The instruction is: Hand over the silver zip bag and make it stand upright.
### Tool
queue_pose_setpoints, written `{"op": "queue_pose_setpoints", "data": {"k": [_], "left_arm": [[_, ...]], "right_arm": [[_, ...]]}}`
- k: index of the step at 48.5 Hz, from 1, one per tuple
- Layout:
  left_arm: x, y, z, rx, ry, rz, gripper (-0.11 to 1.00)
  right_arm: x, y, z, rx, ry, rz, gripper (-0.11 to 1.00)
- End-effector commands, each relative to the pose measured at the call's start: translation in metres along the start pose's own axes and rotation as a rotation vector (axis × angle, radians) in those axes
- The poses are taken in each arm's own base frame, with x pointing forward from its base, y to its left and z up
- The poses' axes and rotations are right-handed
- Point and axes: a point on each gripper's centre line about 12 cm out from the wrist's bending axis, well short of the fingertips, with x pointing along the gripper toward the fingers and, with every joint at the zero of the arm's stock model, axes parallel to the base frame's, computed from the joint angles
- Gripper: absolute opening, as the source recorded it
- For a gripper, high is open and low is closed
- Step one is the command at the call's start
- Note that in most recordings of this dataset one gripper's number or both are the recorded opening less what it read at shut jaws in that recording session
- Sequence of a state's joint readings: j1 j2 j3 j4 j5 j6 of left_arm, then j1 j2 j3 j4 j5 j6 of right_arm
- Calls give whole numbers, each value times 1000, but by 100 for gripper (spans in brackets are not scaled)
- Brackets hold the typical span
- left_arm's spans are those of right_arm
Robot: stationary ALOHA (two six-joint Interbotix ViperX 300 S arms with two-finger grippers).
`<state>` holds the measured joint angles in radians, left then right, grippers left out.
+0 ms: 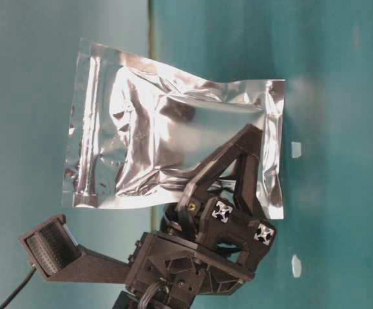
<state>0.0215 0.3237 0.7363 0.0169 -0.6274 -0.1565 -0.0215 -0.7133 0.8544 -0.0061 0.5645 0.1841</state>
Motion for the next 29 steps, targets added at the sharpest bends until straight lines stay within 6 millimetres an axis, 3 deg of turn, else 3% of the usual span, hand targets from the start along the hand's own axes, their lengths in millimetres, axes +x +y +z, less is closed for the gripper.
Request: {"op": "queue_pose_setpoints", "data": {"k": [1,29], "left_arm": [[0,-6,5,8,-16,-15,29],[0,-7,5,8,-15,-17,29]], "right_arm": [[-2,1,5,12,-19,5,89],[-2,1,4,11,-24,5,89]]}}
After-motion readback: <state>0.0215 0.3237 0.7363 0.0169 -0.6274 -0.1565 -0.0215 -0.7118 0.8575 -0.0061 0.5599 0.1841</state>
